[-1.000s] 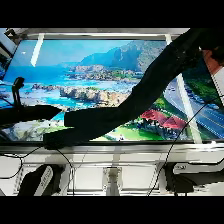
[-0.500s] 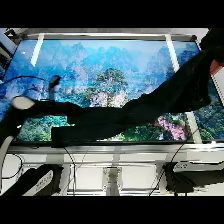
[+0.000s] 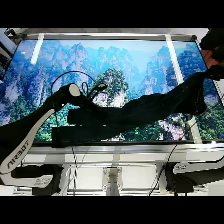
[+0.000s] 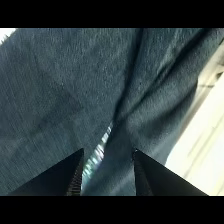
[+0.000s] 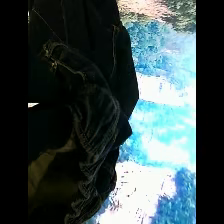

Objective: Fold the clothes and pants, and hang the long-sleeved shirts on hangers.

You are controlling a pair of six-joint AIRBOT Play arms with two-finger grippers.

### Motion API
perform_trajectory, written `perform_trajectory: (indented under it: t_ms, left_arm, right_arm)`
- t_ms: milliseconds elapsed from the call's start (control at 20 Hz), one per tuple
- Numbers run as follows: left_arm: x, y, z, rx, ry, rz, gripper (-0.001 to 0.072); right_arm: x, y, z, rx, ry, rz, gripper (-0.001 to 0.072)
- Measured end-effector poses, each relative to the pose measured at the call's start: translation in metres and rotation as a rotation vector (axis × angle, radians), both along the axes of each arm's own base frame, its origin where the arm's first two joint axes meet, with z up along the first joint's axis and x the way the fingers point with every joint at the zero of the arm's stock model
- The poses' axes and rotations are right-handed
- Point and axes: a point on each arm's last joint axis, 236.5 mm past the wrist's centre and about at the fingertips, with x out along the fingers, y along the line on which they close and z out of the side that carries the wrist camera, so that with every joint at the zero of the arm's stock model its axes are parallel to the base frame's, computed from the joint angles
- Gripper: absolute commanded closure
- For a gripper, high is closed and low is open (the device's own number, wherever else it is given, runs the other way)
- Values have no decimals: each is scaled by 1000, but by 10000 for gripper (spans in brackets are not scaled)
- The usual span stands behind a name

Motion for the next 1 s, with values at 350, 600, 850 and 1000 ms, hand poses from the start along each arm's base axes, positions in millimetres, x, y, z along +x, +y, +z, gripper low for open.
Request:
perform_trajectory:
  t_ms: [350, 600, 850, 1000]
  left_arm:
    - [19, -56, 6, -15, -103, -132, 341]
    - [2, -68, -13, 16, -43, -235, 273]
    - [-11, -59, -25, 68, -3, -305, 274]
    - [-16, -59, -33, 86, 11, -332, 275]
  right_arm:
    - [27, 43, -27, -3, 37, 65, 691]
    - [35, 53, -36, 0, 49, 79, 691]
    - [36, 56, -38, 3, 51, 83, 691]
    - [36, 56, -38, 3, 52, 83, 690]
